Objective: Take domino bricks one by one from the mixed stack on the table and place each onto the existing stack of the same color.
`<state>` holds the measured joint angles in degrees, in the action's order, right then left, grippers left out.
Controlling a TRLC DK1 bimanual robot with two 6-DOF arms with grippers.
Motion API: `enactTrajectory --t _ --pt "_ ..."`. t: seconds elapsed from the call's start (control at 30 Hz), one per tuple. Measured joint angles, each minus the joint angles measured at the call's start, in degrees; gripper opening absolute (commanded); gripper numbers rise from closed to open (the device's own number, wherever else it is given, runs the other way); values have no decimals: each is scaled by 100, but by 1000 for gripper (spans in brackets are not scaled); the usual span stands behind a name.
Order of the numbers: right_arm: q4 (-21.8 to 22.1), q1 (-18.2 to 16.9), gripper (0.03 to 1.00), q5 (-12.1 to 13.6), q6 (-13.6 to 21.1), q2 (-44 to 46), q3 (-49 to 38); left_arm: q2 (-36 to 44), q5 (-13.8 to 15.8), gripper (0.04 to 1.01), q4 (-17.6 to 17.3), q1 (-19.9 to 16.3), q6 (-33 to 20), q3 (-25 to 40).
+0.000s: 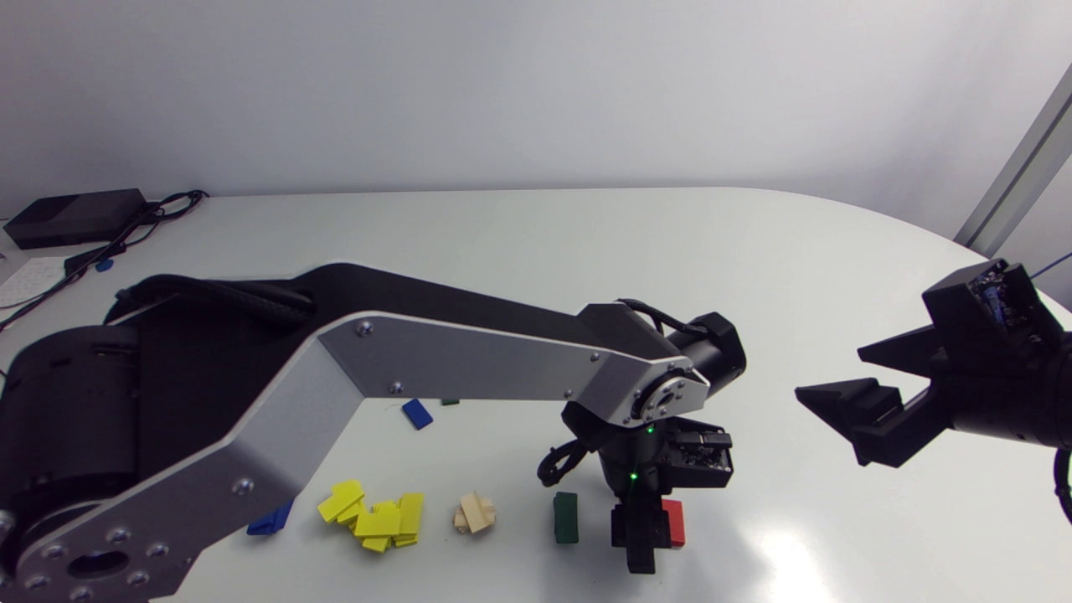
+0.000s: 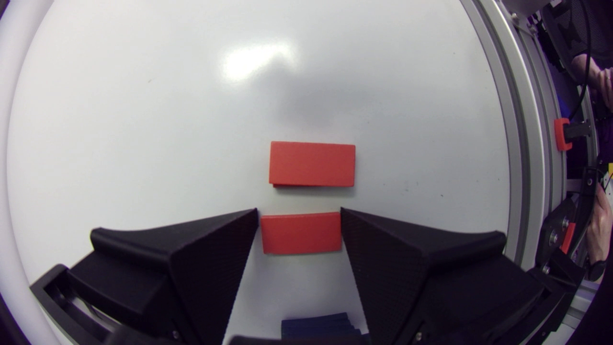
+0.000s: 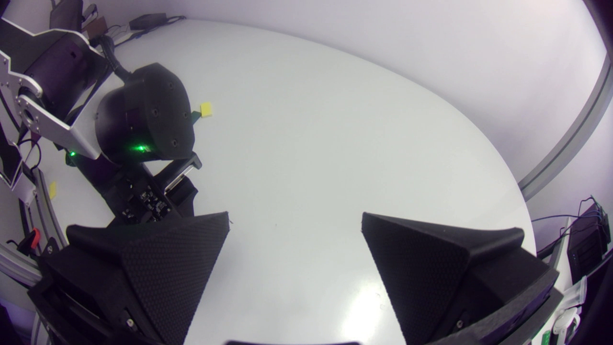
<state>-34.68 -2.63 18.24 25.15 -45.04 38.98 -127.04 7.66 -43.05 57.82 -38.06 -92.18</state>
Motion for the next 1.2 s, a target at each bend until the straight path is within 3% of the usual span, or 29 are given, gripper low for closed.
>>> enactTrajectory --t 0.4,0.53,1.2 --pt "-83 7 970 2 0 66 0 -11 -44 557 2 0 26 -31" --pt "-81 35 970 0 -2 66 0 -11 -42 490 74 0 48 -31" --pt "-81 44 970 0 -2 63 0 -4 -48 490 280 -13 66 -31"
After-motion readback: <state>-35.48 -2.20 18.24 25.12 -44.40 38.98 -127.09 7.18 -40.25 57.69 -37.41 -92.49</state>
